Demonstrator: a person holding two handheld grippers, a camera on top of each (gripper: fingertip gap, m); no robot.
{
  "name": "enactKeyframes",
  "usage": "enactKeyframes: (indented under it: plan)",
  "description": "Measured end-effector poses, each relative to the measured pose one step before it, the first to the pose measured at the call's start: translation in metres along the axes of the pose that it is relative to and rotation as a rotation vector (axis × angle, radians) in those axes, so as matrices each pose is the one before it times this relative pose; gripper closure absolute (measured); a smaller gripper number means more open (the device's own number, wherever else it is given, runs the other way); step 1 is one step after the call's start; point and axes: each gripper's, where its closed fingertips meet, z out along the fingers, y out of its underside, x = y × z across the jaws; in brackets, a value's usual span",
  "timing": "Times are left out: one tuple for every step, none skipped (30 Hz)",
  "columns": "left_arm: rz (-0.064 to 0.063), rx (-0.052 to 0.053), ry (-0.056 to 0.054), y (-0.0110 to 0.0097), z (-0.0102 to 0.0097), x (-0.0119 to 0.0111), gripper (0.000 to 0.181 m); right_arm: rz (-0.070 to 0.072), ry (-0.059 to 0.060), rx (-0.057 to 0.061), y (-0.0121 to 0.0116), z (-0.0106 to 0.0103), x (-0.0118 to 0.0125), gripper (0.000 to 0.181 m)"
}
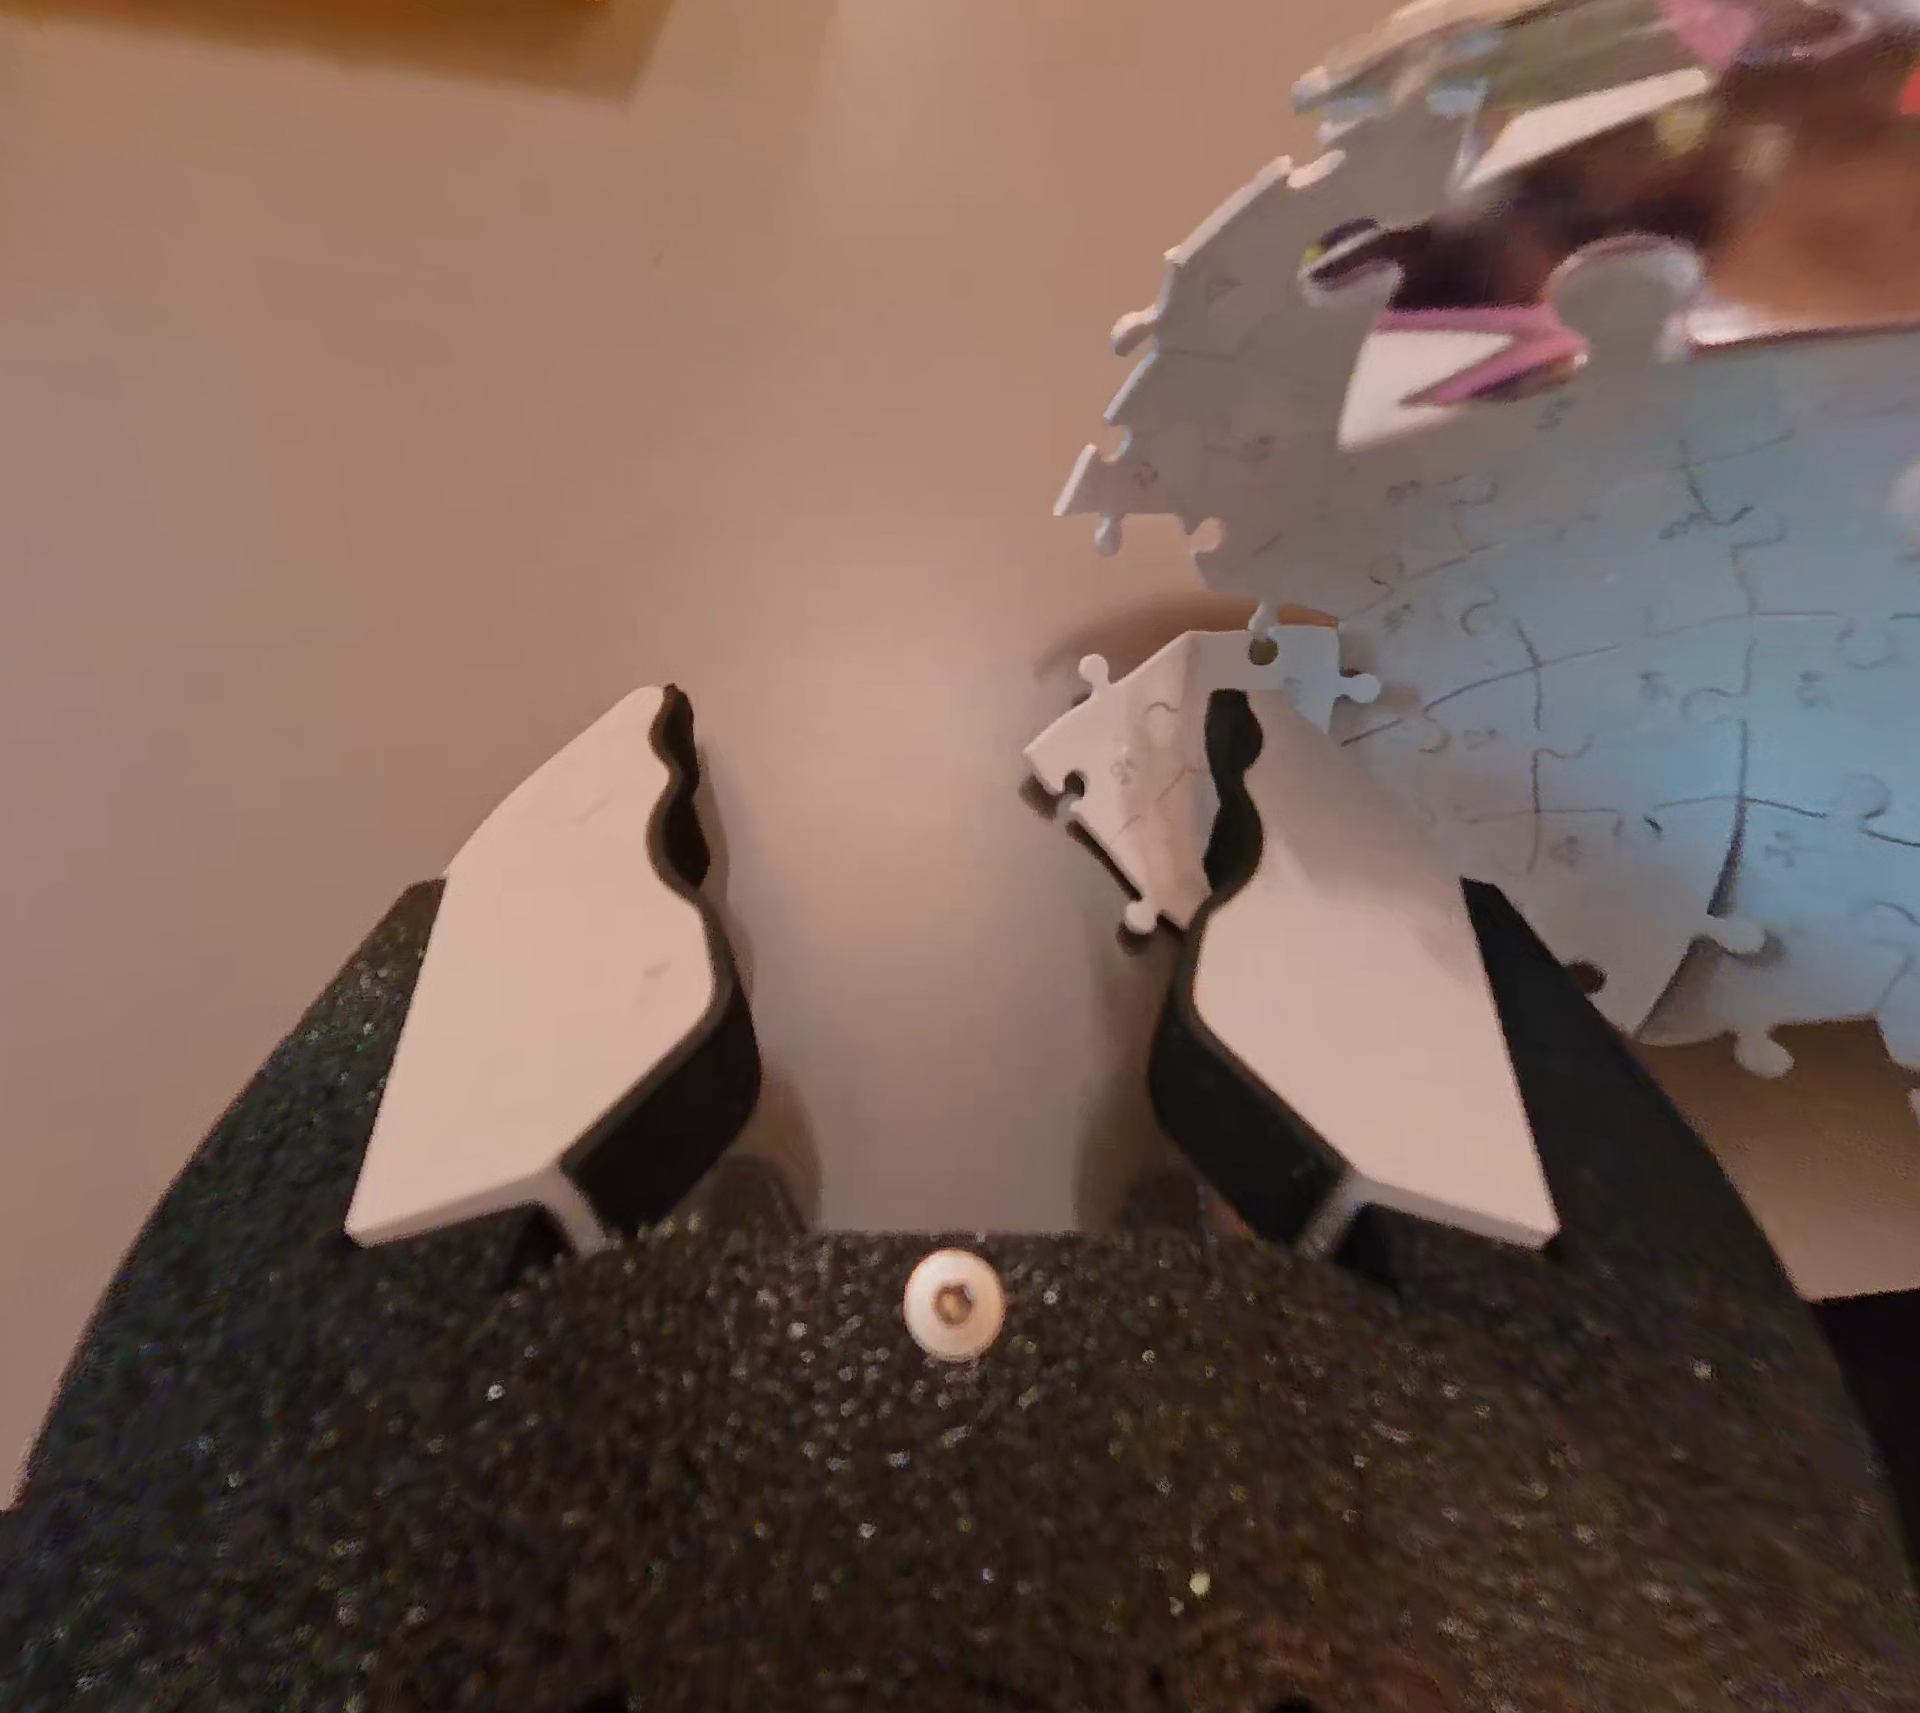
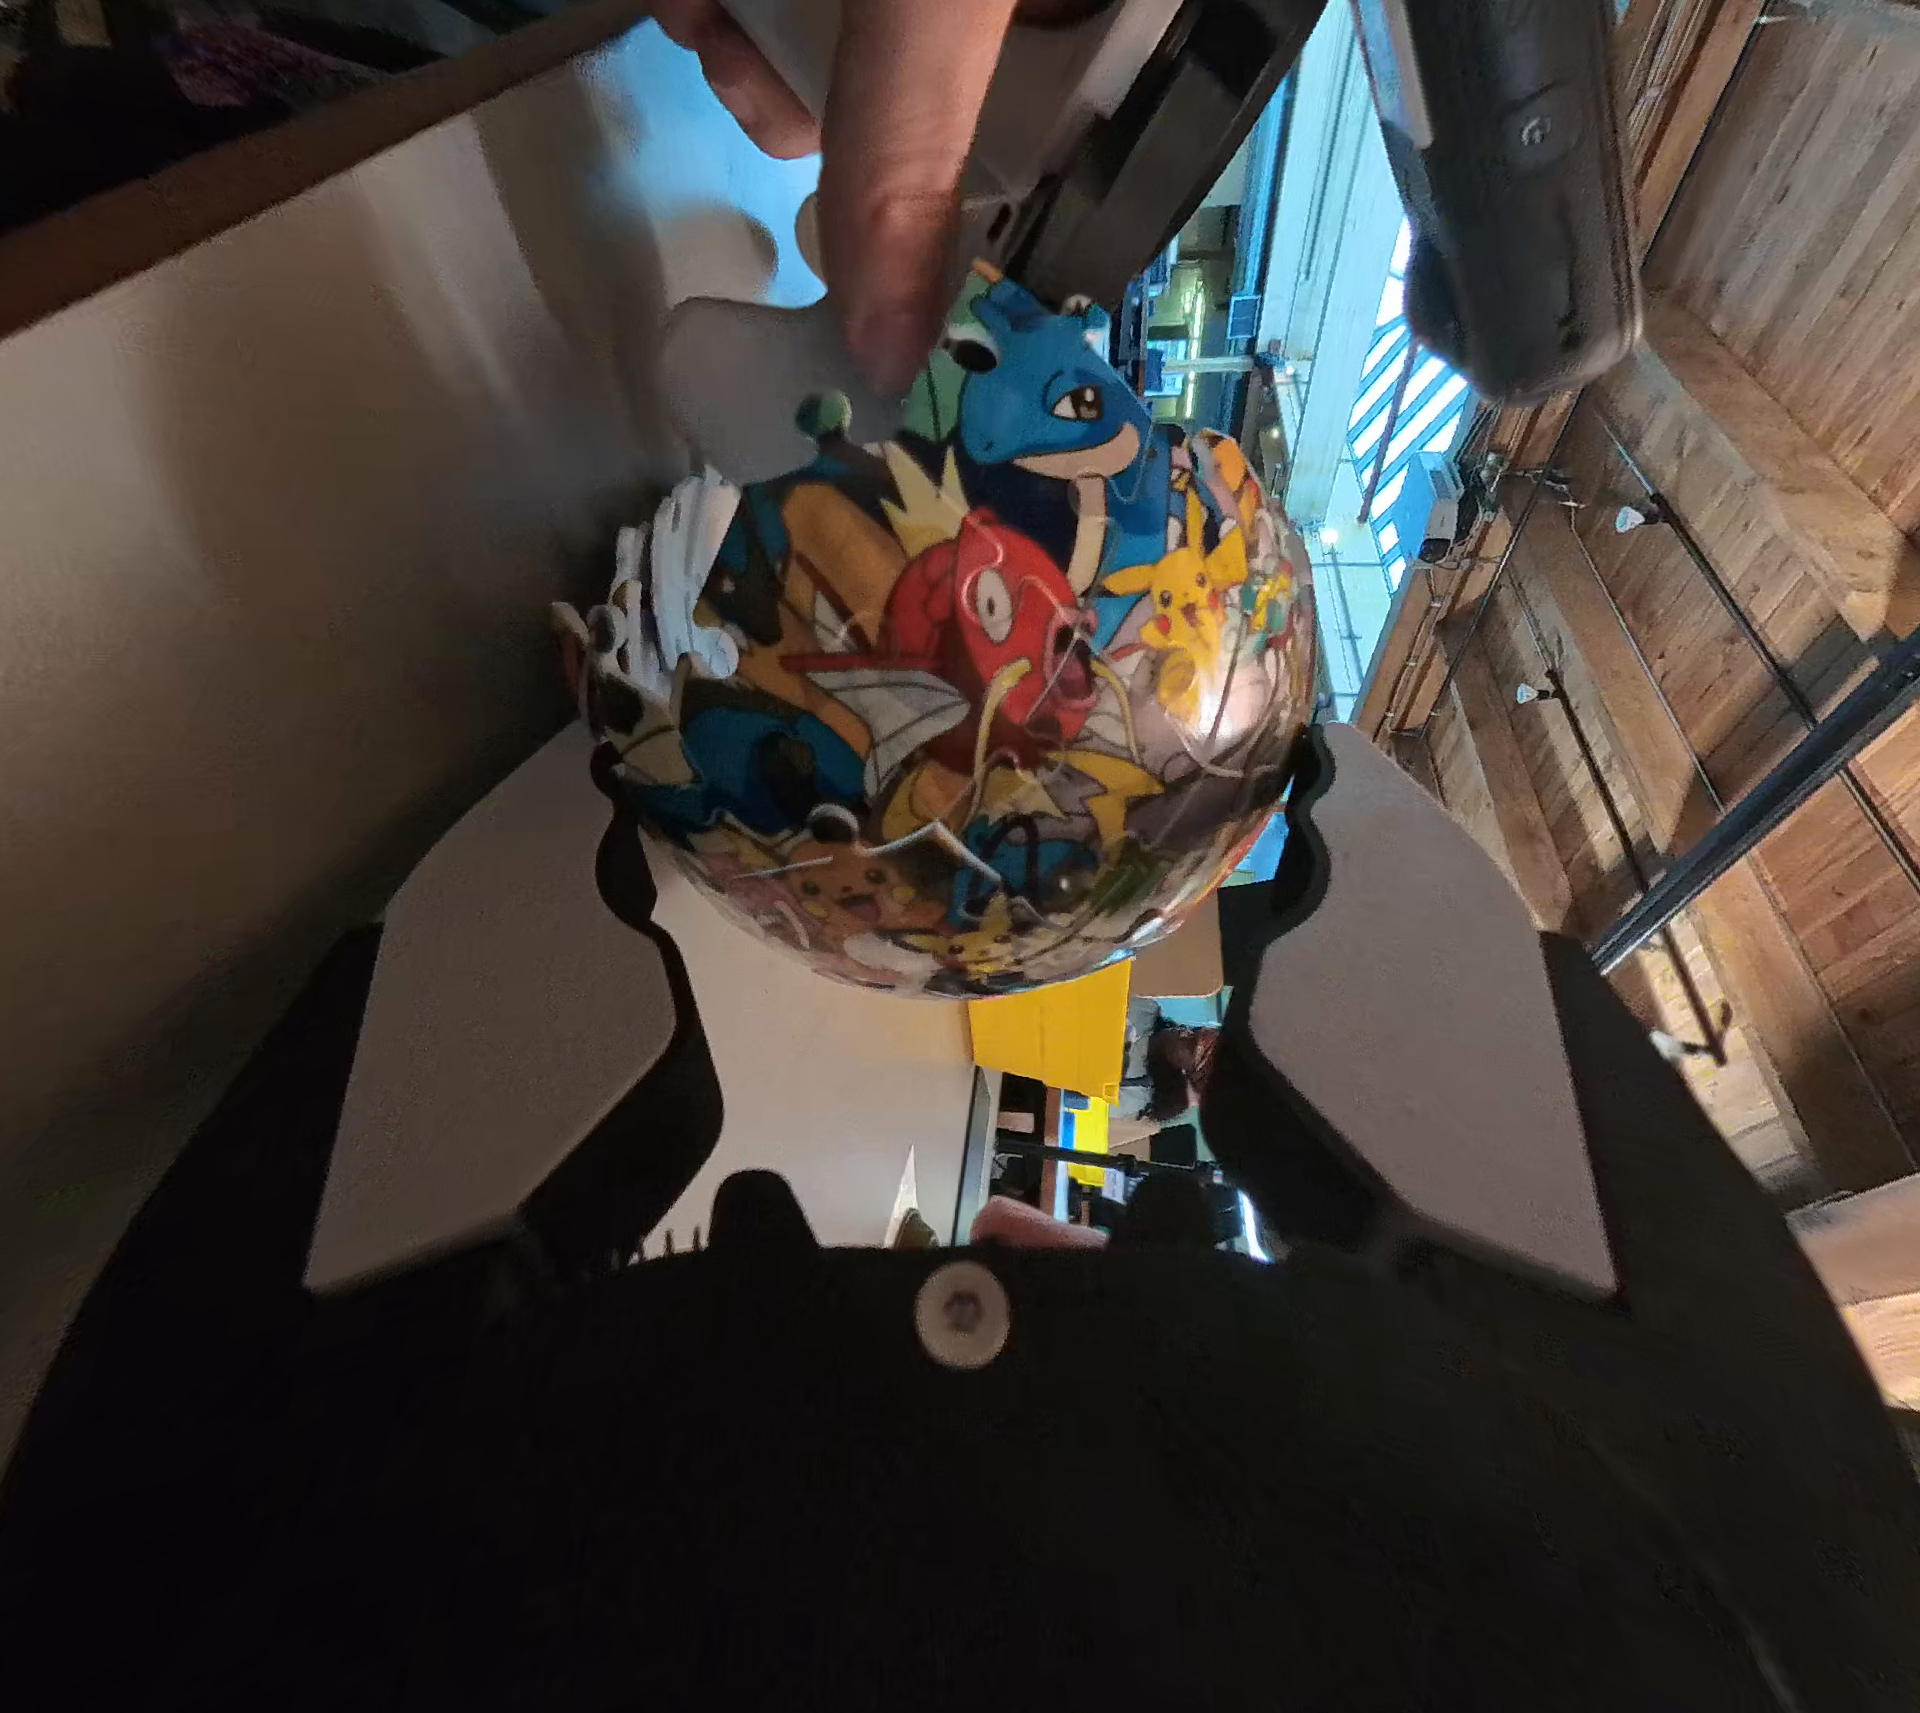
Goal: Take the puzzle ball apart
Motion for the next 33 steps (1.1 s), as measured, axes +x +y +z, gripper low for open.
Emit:
enactKeyframes:
  plan:
    - [0.0161, -0.0059, -0.0093, 0.00006, 0.00204, 0.00058, 0.088, 0.0046, -0.0017, 0.0003, 0.00034, 0.00019, 0.00002, 0.063]
    - [0.0141, -0.0097, -0.0067, 0.00025, 0.00203, 0.00087, 0.088, 0.0051, -0.002, -0.0005, 0.00044, 0.00022, 0.00007, 0.062]
    - [0.0113, -0.0112, -0.0086, 0.00063, 0.0016, 0.0003, 0.089, 0.0059, -0.0015, -0.0012, 0.00063, 0.00018, -0.00002, 0.062]
    - [0.0038, -0.0099, -0.0118, 0.00073, 0.00115, -0.00077, 0.089, 0.0056, -0.0007, -0.002, 0.00073, 0.00012, 0.0001, 0.062]
    - [-0.0107, -0.0054, -0.0047, 0.00042, 0.00042, -0.00076, 0.089, 0.0033, -0.0003, -0.0031, 0.001, 0.00019, 0.00007, 0.062]
    - [-0.0155, -0.0067, -0.0005, 0.00099, 0.00032, -0.00067, 0.089, 0.0028, -0.0004, -0.0023, 0.00089, 0.00015, 0.00007, 0.062]
    - [-0.0092, 0.0008, -0.0001, 0.00018, 0.00019, -0.00074, 0.089, 0.0043, -0.001, -0.0007, 0.00066, 0.00023, 0.00008, 0.062]
    - [-0.0007, 0.0011, -0.0015, -0.0001, 0.00003, -0.00027, 0.089, 0.0061, -0.0025, 0.001, 0.00041, 0.00019, 0.00004, 0.062]
    - [0.0015, -0.0022, 0.0016, -0.00001, 0.00018, 0.00067, 0.09, 0.0062, -0.0033, 0.0008, 0.00044, 0.00027, -0.00005, 0.062]
    - [0.0036, -0.0002, 0.0032, -0.00025, 0.00014, 0.00089, 0.09, 0.0067, -0.0024, 0.0007, 0.00045, 0.00036, 0.00006, 0.062]
    - [0.0022, -0.0006, 0.0005, -0.00018, 0.00025, 0.00066, 0.09, 0.0081, -0.0021, 0.0002, 0.0007, 0.00021, -0.00001, 0.062]
    - [0.0035, -0.0008, -0.0005, -0.00014, 0.00008, 0.0005, 0.091, 0.0097, -0.0023, -0.0001, 0.00071, 0.00024, 0.00008, 0.062]
    - [0.0053, 0.0006, -0.0007, -0.00035, 0.00004, 0.00032, 0.091, 0.0113, -0.0021, -0.0008, 0.00079, 0.00019, 0.0, 0.062]
    - [0.0027, -0.0011, -0.0012, -0.00011, 0.00005, 0.00015, 0.091, 0.0119, -0.0025, -0.0011, 0.00089, 0.00014, 0.00002, 0.062]
    - [0.0009, -0.0012, 0.0011, -0.00014, 0.00025, 0.00032, 0.091, 0.0108, -0.0023, -0.0007, 0.00075, 0.0002, 0.00003, 0.062]
    - [0.0002, -0.0018, 0.0016, 0.00002, 0.00027, 0.00013, 0.091, 0.0089, -0.0015, -0.0001, 0.0007, 0.00018, 0.00006, 0.062]
    - [-0.0043, -0.001, 0.0007, 0.0001, 0.00027, -0.00015, 0.09, 0.0086, -0.0011, -0.0005, 0.00056, 0.00009, -0.00002, 0.062]
    - [-0.0064, -0.0007, 0.0022, 0.00018, 0.0003, 0.00007, 0.091, 0.0099, -0.0012, -0.0015, 0.00074, 0.00017, 0.00013, 0.061]
    - [-0.0006, 0.0004, 0.0013, -0.00008, 0.00021, 0.00006, 0.091, 0.0109, -0.0015, -0.0012, 0.00089, 0.00007, 0.00005, 0.061]
    - [0.0014, -0.0004, 0.0015, 0.00001, 0.00002, 0.00022, 0.091, 0.0121, -0.0014, -0.0004, 0.00087, 0.00012, 0.0, 0.062]
    - [0.0014, -0.0015, 0.0015, 0.00002, 0.00008, 0.00028, 0.091, 0.0098, -0.001, 0.0004, 0.0007, 0.00003, -0.00003, 0.061]
    - [0.0032, -0.0008, 0.0036, -0.00018, 0.00012, 0.00054, 0.092, 0.0047, -0.0012, 0.0, 0.0004, 0.00007, 0.00003, 0.061]
    - [0.0035, -0.0003, 0.0041, -0.00013, 0.00017, 0.00046, 0.092, -0.002, -0.0015, -0.001, -0.00004, 0.00006, -0.00016, 0.062]
    - [0.0017, -0.001, 0.0019, -0.00002, 0.00009, 0.00008, 0.092, -0.012, -0.001, -0.0008, -0.00053, -0.00004, -0.00016, 0.062]
    - [0.0014, -0.0003, 0.0015, -0.00005, 0.00007, 0.00003, 0.092, -0.0223, 0.0009, 0.0013, -0.00134, -0.00026, -0.00021, 0.062]
    - [0.003, -0.0004, 0.0034, -0.00004, 0.00022, 0.00009, 0.092, -0.0259, 0.0034, 0.0017, -0.00156, -0.00023, -0.00005, 0.062]
    - [0.0036, -0.0003, 0.0042, 0.00005, -0.00003, -0.00003, 0.092, -0.0267, 0.0041, 0.0006, -0.00155, -0.00036, -0.0001, 0.062]
    - [0.0016, 0.0005, 0.0035, -0.00008, -0.00011, -0.00041, 0.092, -0.0264, 0.0039, 0.0002, -0.00157, -0.0004, -0.00009, 0.062]
    - [-0.0008, 0.0009, 0.0048, -0.00015, -0.00021, -0.00019, 0.091, -0.0242, 0.0038, 0.0002, -0.00146, -0.00036, 0.00001, 0.063]
    - [-0.0007, -0.0011, 0.0058, 0.00003, -0.00026, 0.00027, 0.091, -0.0203, 0.0035, 0.0004, -0.00122, -0.0003, -0.00013, 0.063]
    - [-0.0013, -0.0017, 0.0039, 0.00028, -0.00035, 0.00024, 0.091, -0.0136, 0.0026, -0.0006, -0.00077, -0.00023, -0.00002, 0.063]
    - [-0.0014, 0.0017, 0.0029, -0.00015, -0.00011, 0.00052, 0.091, -0.0078, 0.0019, -0.0008, -0.00037, -0.00018, 0.00003, 0.063]
    - [0.0003, 0.0031, 0.0047, -0.00057, 0.00012, 0.00123, 0.09, -0.0058, 0.0013, 0.0003, -0.00033, -0.00023, -0.0001, 0.063]
